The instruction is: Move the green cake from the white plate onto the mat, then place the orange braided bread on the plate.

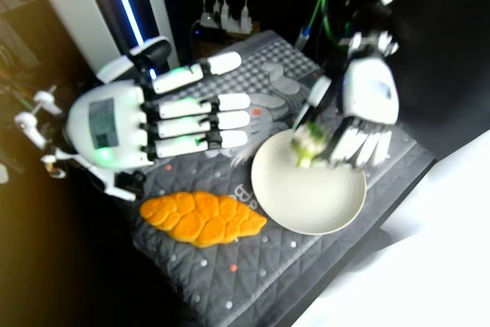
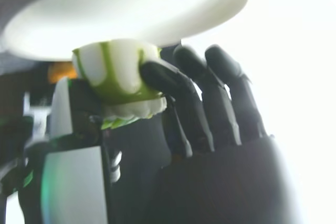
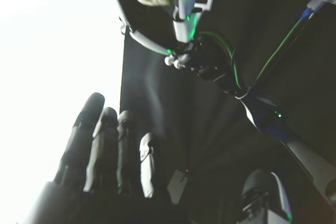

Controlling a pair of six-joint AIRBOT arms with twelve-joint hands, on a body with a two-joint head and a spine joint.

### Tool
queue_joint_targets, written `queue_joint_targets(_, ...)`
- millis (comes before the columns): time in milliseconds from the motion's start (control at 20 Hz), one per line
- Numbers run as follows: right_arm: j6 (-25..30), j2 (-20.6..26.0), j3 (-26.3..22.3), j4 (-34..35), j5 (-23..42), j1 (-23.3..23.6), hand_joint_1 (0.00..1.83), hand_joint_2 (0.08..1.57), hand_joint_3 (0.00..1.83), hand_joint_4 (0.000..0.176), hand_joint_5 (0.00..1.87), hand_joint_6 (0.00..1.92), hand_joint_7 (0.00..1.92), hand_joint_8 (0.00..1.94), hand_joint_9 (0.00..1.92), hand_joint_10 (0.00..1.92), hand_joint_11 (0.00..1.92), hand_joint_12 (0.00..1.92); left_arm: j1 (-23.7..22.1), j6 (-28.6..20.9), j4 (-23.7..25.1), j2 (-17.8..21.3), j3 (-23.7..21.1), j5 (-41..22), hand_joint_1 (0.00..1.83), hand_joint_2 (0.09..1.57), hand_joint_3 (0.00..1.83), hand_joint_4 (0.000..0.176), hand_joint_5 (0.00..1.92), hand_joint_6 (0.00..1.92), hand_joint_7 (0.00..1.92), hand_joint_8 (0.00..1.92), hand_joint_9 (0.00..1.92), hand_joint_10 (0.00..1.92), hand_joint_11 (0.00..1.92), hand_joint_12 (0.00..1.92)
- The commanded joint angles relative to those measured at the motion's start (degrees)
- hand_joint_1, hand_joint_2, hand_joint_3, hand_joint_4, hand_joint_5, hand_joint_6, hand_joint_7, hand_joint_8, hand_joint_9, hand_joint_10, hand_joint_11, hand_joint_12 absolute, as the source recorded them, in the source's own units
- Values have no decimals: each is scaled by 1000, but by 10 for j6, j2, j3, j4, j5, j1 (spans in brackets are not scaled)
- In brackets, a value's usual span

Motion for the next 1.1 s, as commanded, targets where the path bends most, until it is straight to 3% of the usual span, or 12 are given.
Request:
queue_joint_targets(0,4,4,0,20,70,4,186,812,0,176,0,0,128,1,92,3,0,534,-9,-12,-23,5,-8,-70,1212,1063,1,1,1143,600,1033,1043,745,1336,421,1811)
queue_joint_targets(100,4,5,0,20,70,4,172,776,0,176,0,0,150,4,102,4,0,555,-8,-18,-9,19,-28,-91,1227,1060,0,59,1092,796,1114,781,825,924,347,1560)
queue_joint_targets(150,4,5,0,20,70,4,197,790,2,176,0,0,161,6,109,6,0,559,-8,-18,-2,27,-42,-99,1230,1055,0,53,1095,764,1133,787,884,905,405,1587)
queue_joint_targets(200,4,6,-1,20,70,4,188,784,0,176,0,0,154,2,101,2,0,557,-6,-18,4,32,-55,-107,1228,1056,0,67,1094,817,1130,740,881,823,372,1554)
queue_joint_targets(350,4,6,-3,21,70,4,95,837,2,176,8,0,164,5,97,8,0,513,9,-11,9,36,-78,-132,1220,1072,1,62,1033,908,1117,773,883,797,381,1558)
queue_joint_targets(400,4,6,-3,21,70,4,18,865,4,176,1,0,150,1,90,2,0,455,13,5,9,37,-89,-133,1226,1072,0,27,1005,912,1150,761,907,825,466,1533)
queue_joint_targets(500,4,6,-3,21,70,4,0,900,3,176,0,0,109,3,62,2,0,350,23,37,11,44,-116,-133,1254,1040,0,0,1092,692,1222,722,962,831,562,1548)
queue_joint_targets(700,4,6,-4,21,70,4,0,941,4,176,0,0,80,5,36,3,0,246,51,53,15,47,-143,-147,1260,998,0,24,1245,452,1318,490,1014,751,590,1519)
queue_joint_targets(750,4,6,-4,21,70,4,0,943,5,176,0,0,64,0,29,0,0,250,54,60,15,47,-147,-145,1118,1004,2,146,1236,520,1297,286,1017,747,581,1516)
queue_joint_targets(850,4,6,-7,21,70,4,0,919,0,176,0,0,75,1,47,4,0,321,63,94,20,48,-164,-130,1054,1050,4,175,1116,749,1318,143,1003,747,620,1453)
queue_joint_targets(900,4,6,-8,21,70,4,0,911,0,176,0,0,76,1,49,4,0,330,67,100,22,47,-168,-126,1213,1054,0,11,1213,477,1170,744,974,810,617,1457)
queue_joint_targets(1050,4,6,-11,20,70,4,0,875,0,176,0,0,83,1,54,2,0,328,78,107,21,43,-172,-117,1267,1038,0,0,1300,239,1106,994,882,1100,540,1536)
